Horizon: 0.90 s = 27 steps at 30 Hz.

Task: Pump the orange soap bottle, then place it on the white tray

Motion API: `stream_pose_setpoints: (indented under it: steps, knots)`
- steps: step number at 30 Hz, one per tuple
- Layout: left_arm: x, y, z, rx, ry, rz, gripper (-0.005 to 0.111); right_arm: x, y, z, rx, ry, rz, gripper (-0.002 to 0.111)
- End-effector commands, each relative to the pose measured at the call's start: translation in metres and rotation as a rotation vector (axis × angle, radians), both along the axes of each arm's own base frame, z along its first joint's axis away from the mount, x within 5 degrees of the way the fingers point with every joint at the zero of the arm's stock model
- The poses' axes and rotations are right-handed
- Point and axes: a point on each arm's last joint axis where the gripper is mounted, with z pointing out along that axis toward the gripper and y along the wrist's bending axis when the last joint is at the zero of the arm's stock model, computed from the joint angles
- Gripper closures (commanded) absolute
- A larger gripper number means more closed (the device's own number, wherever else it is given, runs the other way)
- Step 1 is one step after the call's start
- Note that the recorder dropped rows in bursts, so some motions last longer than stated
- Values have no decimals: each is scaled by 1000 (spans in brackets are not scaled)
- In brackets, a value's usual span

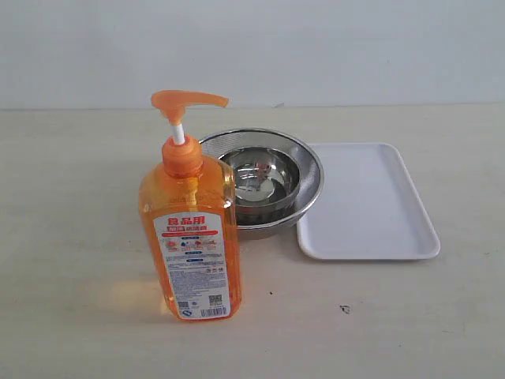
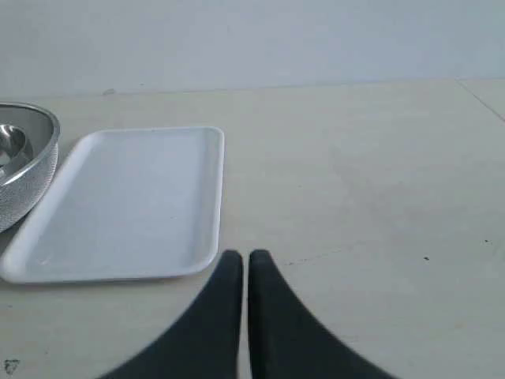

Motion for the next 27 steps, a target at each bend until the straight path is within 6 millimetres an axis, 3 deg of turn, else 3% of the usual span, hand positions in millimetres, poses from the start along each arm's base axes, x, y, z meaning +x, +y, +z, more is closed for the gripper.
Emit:
stream_pose_setpoints:
  steps: [1,9,18,27]
  knots:
    - [0,0,0,-8,-14,7,102,0,0,0,-2,-11,2,108]
    - [1,1,4,-5,-53,9,102,0,0,0,-2,-11,2,108]
    - [0,3,41,18,-468,30,102,0,0,0,-2,-11,2,108]
    - [-1,3,45,21,-509,32,102,0,0,0,-2,-11,2,108]
